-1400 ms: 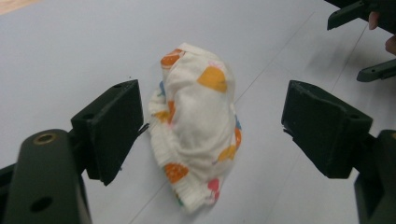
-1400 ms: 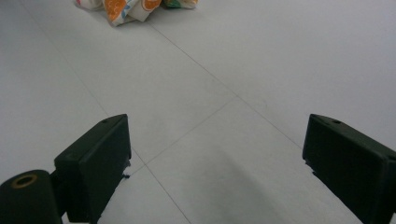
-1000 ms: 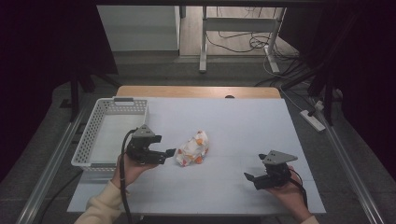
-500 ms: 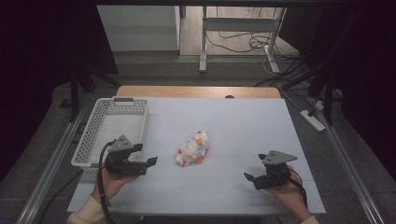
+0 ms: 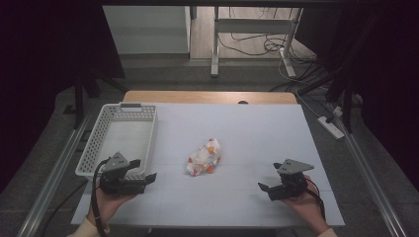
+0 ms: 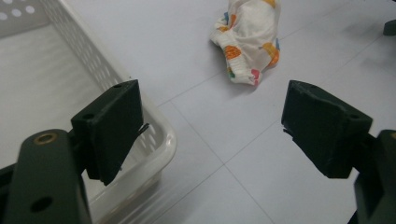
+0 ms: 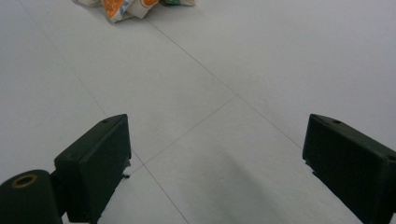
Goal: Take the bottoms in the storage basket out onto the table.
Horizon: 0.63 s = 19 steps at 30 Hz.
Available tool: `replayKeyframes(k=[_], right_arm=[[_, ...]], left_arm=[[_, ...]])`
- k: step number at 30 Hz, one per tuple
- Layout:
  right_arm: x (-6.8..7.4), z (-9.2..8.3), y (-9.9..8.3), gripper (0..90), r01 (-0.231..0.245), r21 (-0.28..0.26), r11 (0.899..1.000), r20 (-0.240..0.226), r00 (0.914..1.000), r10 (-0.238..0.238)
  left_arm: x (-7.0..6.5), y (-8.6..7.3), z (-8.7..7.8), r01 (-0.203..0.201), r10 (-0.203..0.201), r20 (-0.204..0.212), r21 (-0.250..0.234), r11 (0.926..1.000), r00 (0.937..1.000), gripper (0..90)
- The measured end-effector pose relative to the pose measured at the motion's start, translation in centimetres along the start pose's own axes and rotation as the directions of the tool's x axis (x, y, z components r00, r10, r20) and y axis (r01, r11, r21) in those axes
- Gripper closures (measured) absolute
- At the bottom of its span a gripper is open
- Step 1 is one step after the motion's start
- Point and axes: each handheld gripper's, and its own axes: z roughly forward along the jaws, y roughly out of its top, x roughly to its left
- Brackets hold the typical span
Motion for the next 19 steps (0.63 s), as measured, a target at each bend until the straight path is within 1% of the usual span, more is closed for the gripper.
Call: replayKeyframes(k=[3,5,19], right_arm=[[-0.03,-0.02,0.01,7.8,0.000,0.001,1.000,0.004,1.0000,0.000],[-0.02,-0.03,0.01,7.8,0.000,-0.002,1.000,0.004,1.0000,0.000],[0.02,-0.13,0.01,7.8,0.002,-0.008,1.000,0.006,1.0000,-0.002]], left_arm=[[0.09,-0.07,-0.05,0.005,-0.005,0.004,0.000,1.0000,1.0000,19.7],[0.09,-0.04,-0.17,0.010,-0.010,0.013,-0.009,0.9999,0.9999,19.6],[-0.09,0.13,-0.27,0.001,-0.001,0.010,-0.015,0.9999,1.0000,19.6]])
